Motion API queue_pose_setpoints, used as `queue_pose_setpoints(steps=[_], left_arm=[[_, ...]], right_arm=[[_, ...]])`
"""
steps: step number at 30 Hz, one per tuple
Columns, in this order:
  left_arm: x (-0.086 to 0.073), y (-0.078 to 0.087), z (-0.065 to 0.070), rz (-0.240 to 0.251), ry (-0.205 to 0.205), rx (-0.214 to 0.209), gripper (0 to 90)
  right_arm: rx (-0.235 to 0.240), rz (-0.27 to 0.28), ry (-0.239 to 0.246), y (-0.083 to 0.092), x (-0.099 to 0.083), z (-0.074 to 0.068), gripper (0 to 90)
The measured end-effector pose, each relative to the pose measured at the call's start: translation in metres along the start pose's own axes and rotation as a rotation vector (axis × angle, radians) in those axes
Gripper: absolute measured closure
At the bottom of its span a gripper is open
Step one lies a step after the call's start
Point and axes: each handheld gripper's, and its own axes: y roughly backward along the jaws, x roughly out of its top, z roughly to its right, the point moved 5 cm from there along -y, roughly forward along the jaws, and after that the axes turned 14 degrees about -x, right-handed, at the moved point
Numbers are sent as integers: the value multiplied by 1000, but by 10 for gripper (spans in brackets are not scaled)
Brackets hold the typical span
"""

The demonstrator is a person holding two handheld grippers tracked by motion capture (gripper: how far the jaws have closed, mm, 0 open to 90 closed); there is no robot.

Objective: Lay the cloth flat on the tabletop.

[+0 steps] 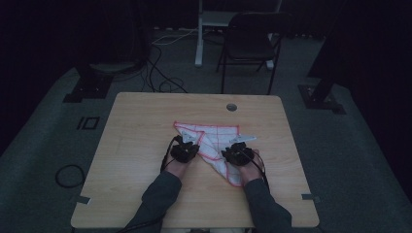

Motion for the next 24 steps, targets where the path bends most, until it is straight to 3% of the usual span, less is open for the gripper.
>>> queue_pose_setpoints(steps=[13, 24], left_arm=[[-18, 27, -4, 21, 19, 11, 863], [-54, 62, -12, 38, 81, 44, 862]], right_arm=[[-48, -25, 30, -1, -11, 6, 664], [-55, -44, 42, -3, -20, 7, 618]])
